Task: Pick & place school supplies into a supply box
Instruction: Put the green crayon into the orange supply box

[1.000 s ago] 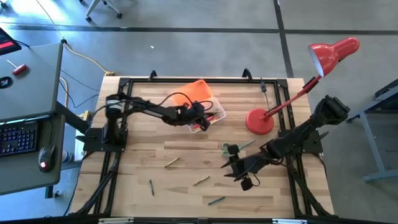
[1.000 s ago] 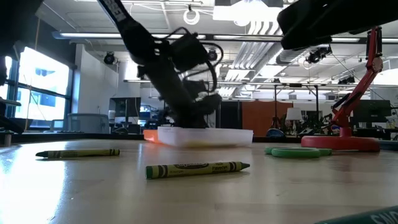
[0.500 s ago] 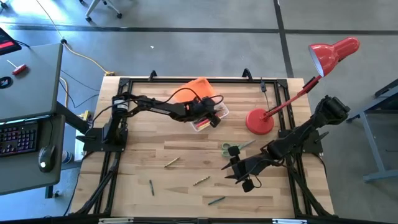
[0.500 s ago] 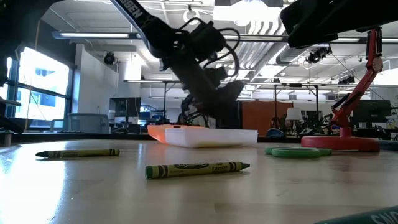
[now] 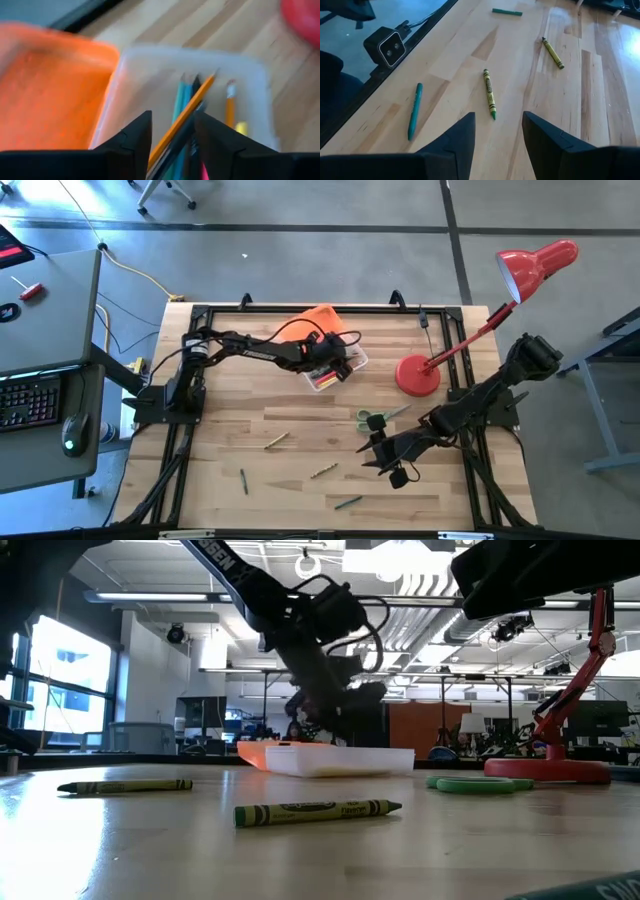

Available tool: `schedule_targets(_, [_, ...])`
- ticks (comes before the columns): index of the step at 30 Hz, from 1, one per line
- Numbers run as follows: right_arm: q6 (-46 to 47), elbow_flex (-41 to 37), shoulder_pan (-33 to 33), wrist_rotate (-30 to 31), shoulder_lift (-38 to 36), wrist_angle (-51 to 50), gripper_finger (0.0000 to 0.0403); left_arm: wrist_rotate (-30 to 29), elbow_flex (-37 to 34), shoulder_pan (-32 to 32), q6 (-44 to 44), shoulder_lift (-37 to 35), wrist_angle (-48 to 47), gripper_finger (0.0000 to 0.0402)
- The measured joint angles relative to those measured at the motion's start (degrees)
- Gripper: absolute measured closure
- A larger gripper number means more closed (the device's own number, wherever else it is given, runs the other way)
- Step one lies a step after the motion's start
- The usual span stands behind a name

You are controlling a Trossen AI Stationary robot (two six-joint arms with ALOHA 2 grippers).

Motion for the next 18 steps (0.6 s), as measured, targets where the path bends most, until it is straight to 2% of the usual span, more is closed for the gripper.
schedule_targets(4, [0.1,0.0,0.0,0.0,0.0,-0.1,0.0260,3.0,0.2,1.5,-2.9,0.7,1.2,0.0194])
schedule_targets(12, [0.2,0.0,0.0,0.0,0.0,-0.6,0.0260,3.1,0.0,2.7,-8.8,0.9,1.0,0.0142])
schedule_targets(18, [0.3,0.0,0.0,0.0,0.0,-0.6,0.0260,4.8,0.0,2.6,-15.2,0.8,2.4,0.0124])
